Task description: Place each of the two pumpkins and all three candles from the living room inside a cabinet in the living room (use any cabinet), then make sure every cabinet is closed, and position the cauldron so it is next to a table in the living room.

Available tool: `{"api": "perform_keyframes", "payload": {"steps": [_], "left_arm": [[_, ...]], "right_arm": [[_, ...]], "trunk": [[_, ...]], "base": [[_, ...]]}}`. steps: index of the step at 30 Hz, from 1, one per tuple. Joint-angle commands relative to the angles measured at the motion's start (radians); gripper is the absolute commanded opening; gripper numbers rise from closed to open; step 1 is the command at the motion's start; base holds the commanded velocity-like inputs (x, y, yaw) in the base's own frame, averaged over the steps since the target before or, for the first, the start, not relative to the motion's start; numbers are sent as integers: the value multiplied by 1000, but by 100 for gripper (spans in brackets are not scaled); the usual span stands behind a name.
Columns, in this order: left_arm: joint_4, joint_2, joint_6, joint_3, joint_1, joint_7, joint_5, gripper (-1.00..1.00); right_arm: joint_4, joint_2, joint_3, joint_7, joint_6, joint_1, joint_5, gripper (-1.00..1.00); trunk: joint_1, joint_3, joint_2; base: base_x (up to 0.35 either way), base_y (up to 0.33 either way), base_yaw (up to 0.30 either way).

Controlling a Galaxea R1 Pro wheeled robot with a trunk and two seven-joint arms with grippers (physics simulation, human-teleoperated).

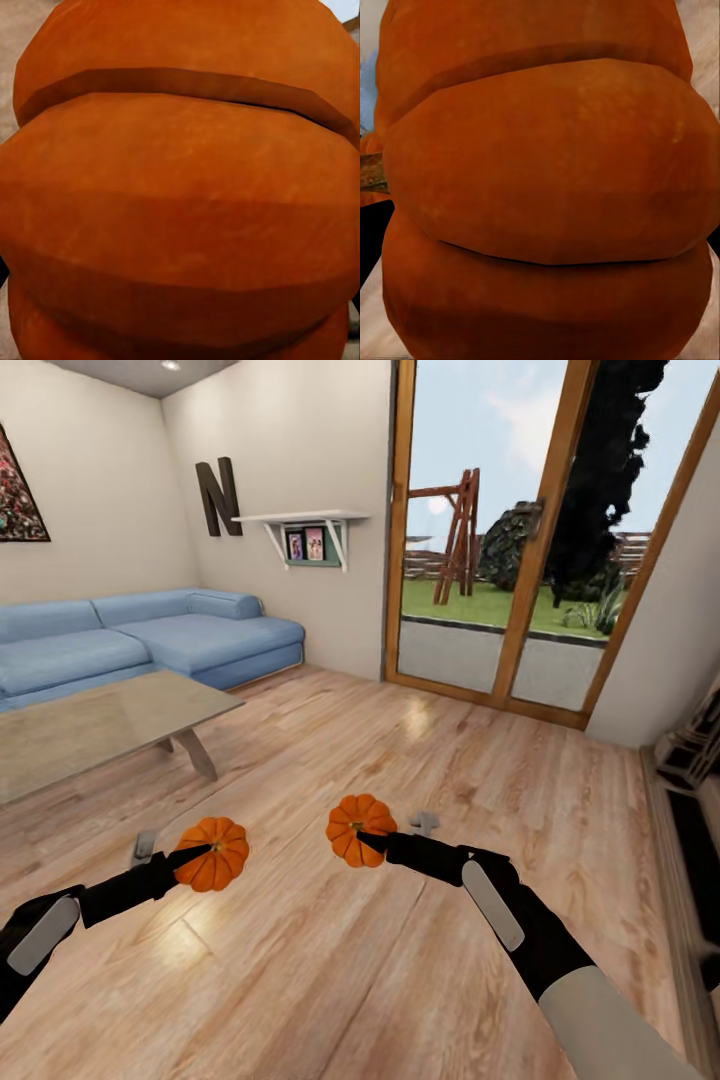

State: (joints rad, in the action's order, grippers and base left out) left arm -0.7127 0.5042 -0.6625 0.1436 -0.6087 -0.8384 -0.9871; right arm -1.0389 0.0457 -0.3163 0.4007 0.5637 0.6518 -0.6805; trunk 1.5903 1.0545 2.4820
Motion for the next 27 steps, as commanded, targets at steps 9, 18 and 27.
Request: {"api": "perform_keyframes", "payload": {"steps": [9, 18, 27], "left_arm": [[2, -3, -3, 0, 0, 1, -6, -100], [2, -4, -3, 1, 0, 1, -5, -100], [2, -4, -3, 1, 0, 2, -5, -100]], "right_arm": [[3, -1, 0, -1, -1, 0, -8, -100], [30, -2, 0, 0, -10, 0, -7, -100], [31, -2, 0, 0, -11, 0, -7, -100]], "trunk": [[0, 0, 0], [0, 0, 0], [0, 0, 0]], "base": [[0, 0, 293], [0, 0, 293], [0, 0, 293]]}}
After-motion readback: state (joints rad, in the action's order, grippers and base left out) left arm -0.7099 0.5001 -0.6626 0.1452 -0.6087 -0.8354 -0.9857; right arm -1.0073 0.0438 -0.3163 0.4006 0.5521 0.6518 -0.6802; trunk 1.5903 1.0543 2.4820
